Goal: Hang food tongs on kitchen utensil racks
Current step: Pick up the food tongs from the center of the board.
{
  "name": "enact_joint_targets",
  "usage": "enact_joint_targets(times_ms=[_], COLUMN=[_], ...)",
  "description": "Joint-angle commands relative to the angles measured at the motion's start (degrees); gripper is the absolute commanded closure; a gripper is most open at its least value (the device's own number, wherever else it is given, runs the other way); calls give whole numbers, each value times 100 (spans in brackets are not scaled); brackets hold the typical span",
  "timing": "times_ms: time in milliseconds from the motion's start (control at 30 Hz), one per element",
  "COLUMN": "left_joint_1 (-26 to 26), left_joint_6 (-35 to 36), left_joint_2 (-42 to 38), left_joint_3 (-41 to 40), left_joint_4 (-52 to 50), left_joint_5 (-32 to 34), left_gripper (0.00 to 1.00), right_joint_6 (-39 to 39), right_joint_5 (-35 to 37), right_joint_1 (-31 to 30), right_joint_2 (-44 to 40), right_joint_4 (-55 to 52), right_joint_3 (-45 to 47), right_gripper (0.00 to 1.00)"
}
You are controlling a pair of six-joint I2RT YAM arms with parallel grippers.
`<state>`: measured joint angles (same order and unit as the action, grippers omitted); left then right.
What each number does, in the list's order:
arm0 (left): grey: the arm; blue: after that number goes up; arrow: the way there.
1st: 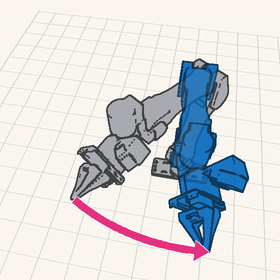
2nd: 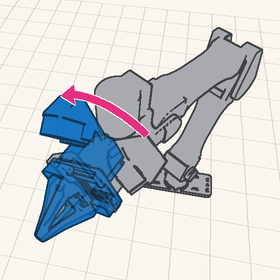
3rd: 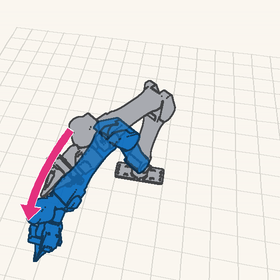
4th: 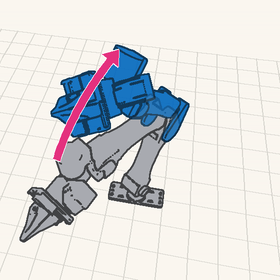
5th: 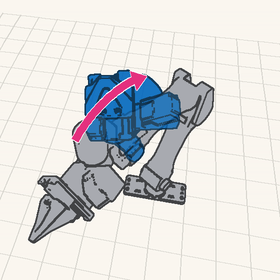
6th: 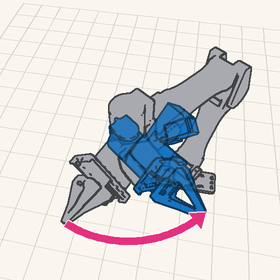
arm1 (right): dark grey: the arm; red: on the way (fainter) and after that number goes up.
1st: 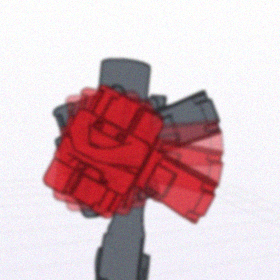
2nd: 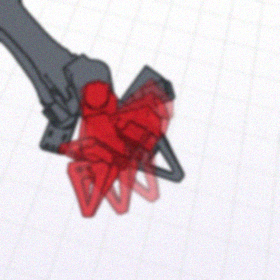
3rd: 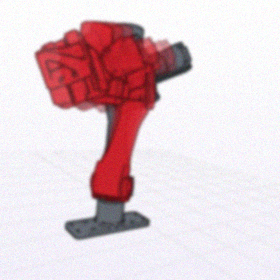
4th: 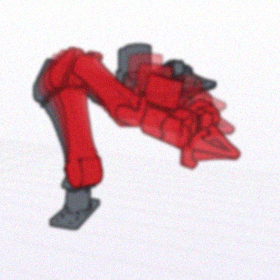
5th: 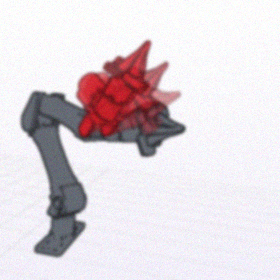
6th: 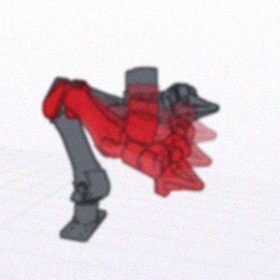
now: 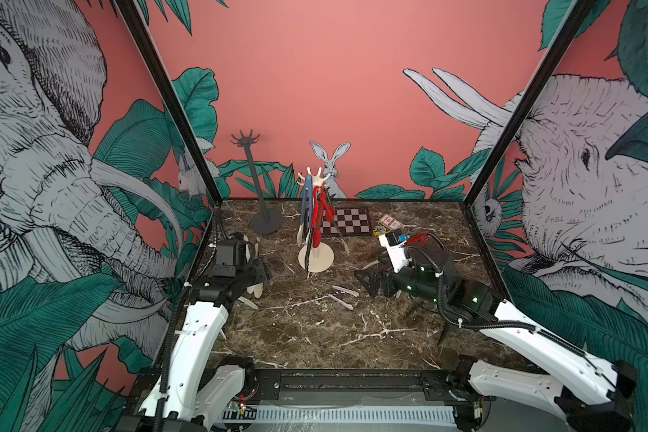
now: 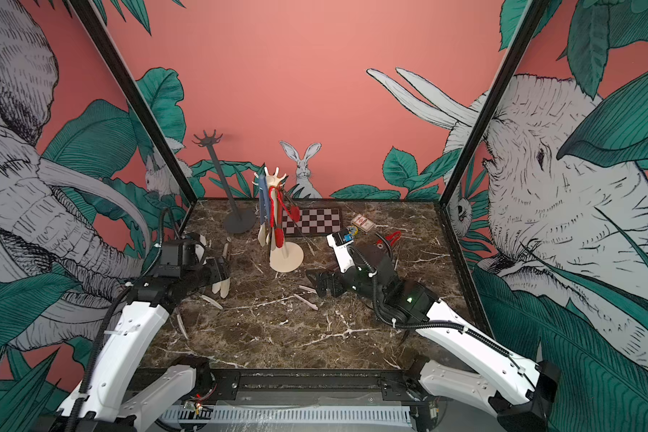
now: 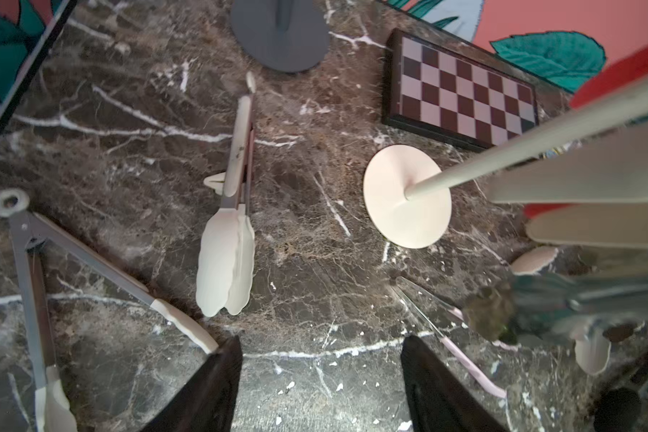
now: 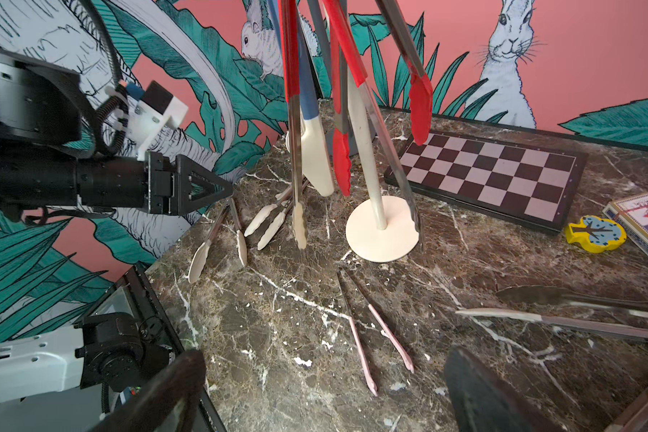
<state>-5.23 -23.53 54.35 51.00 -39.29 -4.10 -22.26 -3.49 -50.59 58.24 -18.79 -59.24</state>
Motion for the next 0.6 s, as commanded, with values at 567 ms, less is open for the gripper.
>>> enact_joint_targets(times_ms=[567], left_joint_1=[1853], left_joint_6=[64], left_joint_2=[1374], left_joint_3=[-757], left_joint_4=[1449], left_joint_5=[-1500], left_gripper=[45], right_joint_6=[580], right_joint_5=[-690], right_joint_1=[387], right_joint_2=[797], right_joint_4=[175], right_joint_3=[-725], right_gripper=[1])
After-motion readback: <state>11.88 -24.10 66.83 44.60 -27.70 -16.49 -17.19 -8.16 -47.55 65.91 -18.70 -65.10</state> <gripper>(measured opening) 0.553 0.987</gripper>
